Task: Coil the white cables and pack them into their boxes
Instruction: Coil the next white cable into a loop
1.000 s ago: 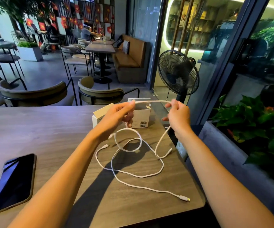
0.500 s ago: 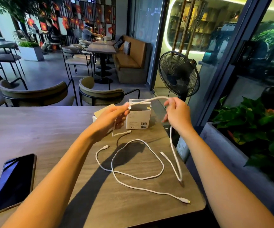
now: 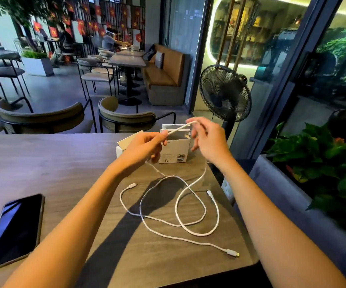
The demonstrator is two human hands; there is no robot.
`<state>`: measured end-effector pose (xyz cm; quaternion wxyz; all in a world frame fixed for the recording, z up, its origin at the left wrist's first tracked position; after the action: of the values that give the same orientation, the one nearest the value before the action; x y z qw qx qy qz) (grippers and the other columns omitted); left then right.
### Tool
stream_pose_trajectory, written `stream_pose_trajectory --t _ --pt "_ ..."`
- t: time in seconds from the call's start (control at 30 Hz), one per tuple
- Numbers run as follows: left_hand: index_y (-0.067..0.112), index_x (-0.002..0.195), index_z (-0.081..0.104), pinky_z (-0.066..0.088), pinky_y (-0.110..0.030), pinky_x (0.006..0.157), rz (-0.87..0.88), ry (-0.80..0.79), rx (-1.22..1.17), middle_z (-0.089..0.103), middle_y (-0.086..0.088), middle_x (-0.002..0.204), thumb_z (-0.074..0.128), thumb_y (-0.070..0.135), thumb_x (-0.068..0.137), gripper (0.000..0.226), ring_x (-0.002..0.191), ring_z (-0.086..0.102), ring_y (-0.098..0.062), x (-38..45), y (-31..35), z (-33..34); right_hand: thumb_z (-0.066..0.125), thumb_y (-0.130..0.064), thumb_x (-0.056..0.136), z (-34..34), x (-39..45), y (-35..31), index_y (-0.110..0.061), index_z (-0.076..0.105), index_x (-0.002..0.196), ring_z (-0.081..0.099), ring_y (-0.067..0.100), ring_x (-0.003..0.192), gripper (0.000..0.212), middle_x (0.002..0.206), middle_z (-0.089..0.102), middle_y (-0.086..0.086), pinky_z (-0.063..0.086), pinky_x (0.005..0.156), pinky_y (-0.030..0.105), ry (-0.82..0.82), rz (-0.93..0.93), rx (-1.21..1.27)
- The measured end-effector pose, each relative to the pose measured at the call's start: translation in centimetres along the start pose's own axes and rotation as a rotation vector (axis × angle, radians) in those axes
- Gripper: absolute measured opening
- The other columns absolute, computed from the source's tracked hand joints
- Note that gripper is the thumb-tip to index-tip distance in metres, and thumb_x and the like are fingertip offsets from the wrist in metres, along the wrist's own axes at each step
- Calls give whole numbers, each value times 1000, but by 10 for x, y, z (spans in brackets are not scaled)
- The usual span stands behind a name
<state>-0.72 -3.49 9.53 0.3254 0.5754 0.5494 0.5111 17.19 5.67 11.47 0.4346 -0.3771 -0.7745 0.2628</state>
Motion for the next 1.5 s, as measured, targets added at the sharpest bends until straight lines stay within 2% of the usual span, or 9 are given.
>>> stream_pose_trajectory --t 0.13,0.3,0.5,0.63,0.93,1.1,1.2,1.37,1.5 --pt "-2 98 64 53 -17 59 10 -21 6 60 15 58 47 32 107 39 59 55 -5 -2 0 -5 43 -17 110 -9 -2 22 -14 63 133 68 15 70 30 98 70 7 64 63 31 246 251 4" --pt "14 95 72 33 -14 47 23 33 31 46 11 49 47 37 106 36 47 37 -4 0 -1 -2 63 -5 97 10 -21 14 -28 33 157 49 19 136 71 146 51 3 44 106 31 -24 31 -226" --pt "12 90 73 32 -24 48 -10 -21 -74 41 6 54 50 48 104 45 48 36 -10 2 -2 5 49 -26 108 35 -38 -2 -19 60 120 62 3 77 17 95 66 -4 50 63 18 -162 -183 -30" --pt "34 89 75 44 -24 49 -19 -187 -75 42 2 59 50 43 104 31 51 43 -13 -3 -2 -1 45 -26 109 28 -32 11 -16 66 115 62 3 89 24 103 69 -3 52 69 18 -49 -170 -50" --pt "15 85 61 29 -18 45 -261 -325 -96 38 5 60 37 51 106 48 50 30 -8 -11 -22 -7 42 -20 111 6 -24 32 -13 70 104 57 2 69 30 84 64 -6 42 63 18 357 41 -85" --pt "19 84 56 35 -21 51 -165 -227 -463 36 2 67 33 38 111 40 59 32 -12 4 -18 4 46 -18 108 38 -42 40 -19 75 115 55 2 66 29 113 73 6 39 55 13 -262 221 -323" --pt "15 95 58 51 -25 68 -37 -62 -516 47 0 72 32 29 112 34 67 49 -13 14 -20 5 49 -29 107 58 -62 16 -23 77 116 66 17 97 29 120 73 4 51 84 29 -577 153 -271" --pt "17 104 67 60 -24 80 144 308 -3 67 2 83 42 22 110 27 83 70 -9 12 -37 6 52 -34 107 50 -63 -19 -17 77 102 52 7 63 30 73 63 -3 39 61 24 -546 36 -151" --pt "15 105 70 53 -20 65 230 110 257 68 -1 80 46 24 108 27 69 65 -9 6 -49 11 60 -39 102 35 -46 -23 -23 77 88 53 1 58 27 67 62 -10 39 59 18 -416 -57 -131"
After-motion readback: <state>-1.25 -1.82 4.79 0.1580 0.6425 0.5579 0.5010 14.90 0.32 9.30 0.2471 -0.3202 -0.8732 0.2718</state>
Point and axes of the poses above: each hand's wrist, its own x-axis towards the middle knuckle, its own z-axis out of the palm, y = z × x, the point moved 2 cm from there along x, towards the middle knuckle
